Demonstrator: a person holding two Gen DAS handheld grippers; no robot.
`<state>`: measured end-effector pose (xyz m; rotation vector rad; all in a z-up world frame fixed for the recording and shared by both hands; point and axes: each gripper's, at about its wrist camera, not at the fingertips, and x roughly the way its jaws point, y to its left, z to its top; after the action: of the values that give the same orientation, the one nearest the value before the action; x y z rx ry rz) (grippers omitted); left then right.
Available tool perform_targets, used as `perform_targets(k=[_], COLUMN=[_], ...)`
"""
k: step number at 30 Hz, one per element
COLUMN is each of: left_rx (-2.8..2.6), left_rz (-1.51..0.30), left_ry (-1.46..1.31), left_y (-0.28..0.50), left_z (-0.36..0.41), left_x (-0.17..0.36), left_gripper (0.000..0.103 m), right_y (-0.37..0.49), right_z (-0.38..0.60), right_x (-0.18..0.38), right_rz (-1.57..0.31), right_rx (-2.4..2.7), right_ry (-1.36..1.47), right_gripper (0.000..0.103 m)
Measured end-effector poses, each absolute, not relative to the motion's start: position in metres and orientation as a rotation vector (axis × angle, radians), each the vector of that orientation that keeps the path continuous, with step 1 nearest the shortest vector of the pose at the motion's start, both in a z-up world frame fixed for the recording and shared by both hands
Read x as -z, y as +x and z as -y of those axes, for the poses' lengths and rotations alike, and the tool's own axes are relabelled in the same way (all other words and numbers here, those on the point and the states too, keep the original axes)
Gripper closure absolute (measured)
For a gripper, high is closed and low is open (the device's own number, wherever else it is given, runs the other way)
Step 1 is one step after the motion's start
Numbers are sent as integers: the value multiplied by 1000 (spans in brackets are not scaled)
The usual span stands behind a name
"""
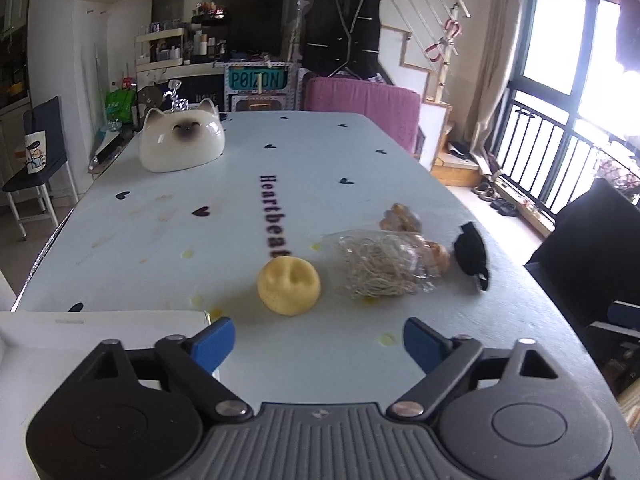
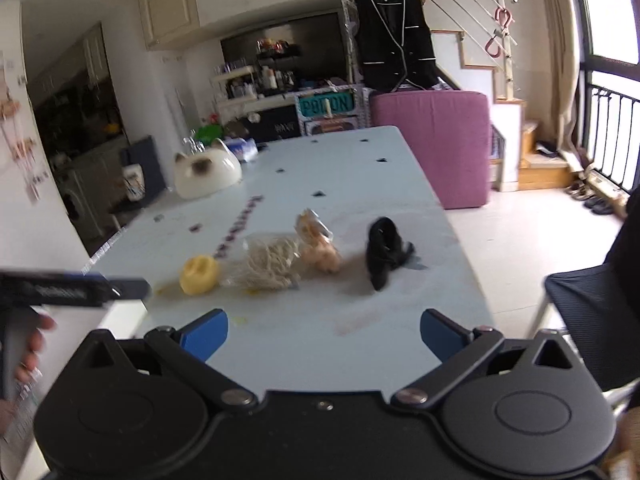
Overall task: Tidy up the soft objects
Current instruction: 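Close the left gripper on the yellow sponge while the right gripper grasps the black fabric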
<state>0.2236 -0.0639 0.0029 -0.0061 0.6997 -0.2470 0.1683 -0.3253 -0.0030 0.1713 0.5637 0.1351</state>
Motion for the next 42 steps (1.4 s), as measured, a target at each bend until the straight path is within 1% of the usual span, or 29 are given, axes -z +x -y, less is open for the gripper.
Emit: perform_targets(k=[6, 10, 11, 12, 13, 14, 17, 20, 22, 25, 30, 31, 33, 35, 36, 37, 38, 39, 42], left_rx=[231, 234, 231, 227, 222, 219, 221, 233, 239, 244, 225, 224, 219, 221, 223, 224, 226, 227, 232], left_rz=[-675, -661, -661, -662, -666, -671, -687, -705, -716, -734, -727, -728, -730, -730, -728, -727, -727, -727, -727], left_ry=[39, 82, 85, 85, 85, 80, 53, 26, 26, 20, -6, -7, 2, 15, 20, 23, 27, 29, 36], left_y=[251, 268, 272, 276, 279, 283, 293, 299, 301, 305, 311, 312, 315, 316, 317, 318, 319, 319, 319], left_z=[66, 72, 72, 72, 72, 71, 66, 64, 65, 66, 61, 61, 62, 64, 65, 66, 67, 67, 69], left_x=[16, 26, 29, 31, 33, 36, 42, 48, 52, 55, 55, 55, 55, 55, 55, 55, 55, 55, 56], left_gripper=[23, 27, 30, 31, 32, 32, 33, 33, 33, 33, 32, 31, 31, 31, 31, 31, 31, 31, 32], right_y=[201, 236, 244, 251, 258, 267, 290, 314, 331, 353, 373, 375, 377, 377, 377, 377, 375, 374, 370], right_z=[317, 313, 315, 317, 320, 323, 333, 344, 355, 370, 374, 374, 373, 370, 369, 368, 368, 368, 364], right_x=[7, 19, 22, 26, 29, 32, 38, 41, 44, 54, 75, 80, 84, 85, 86, 86, 86, 86, 85], right_rz=[-494, -566, -576, -578, -578, -581, -580, -576, -602, -662, -733, -743, -736, -734, -734, -736, -734, -731, -724], right_rx=[-106, -108, -95, -82, -67, -47, 5, 33, 28, 12, 41, 41, 43, 40, 32, 29, 27, 22, 6], right_ry=[126, 120, 132, 144, 154, 163, 181, 184, 247, 380, 428, 443, 460, 455, 456, 456, 454, 446, 423], right_gripper=[0, 0, 1, 5, 13, 16, 20, 28, 34, 36, 43, 46, 50, 56, 64, 70, 71, 75, 78])
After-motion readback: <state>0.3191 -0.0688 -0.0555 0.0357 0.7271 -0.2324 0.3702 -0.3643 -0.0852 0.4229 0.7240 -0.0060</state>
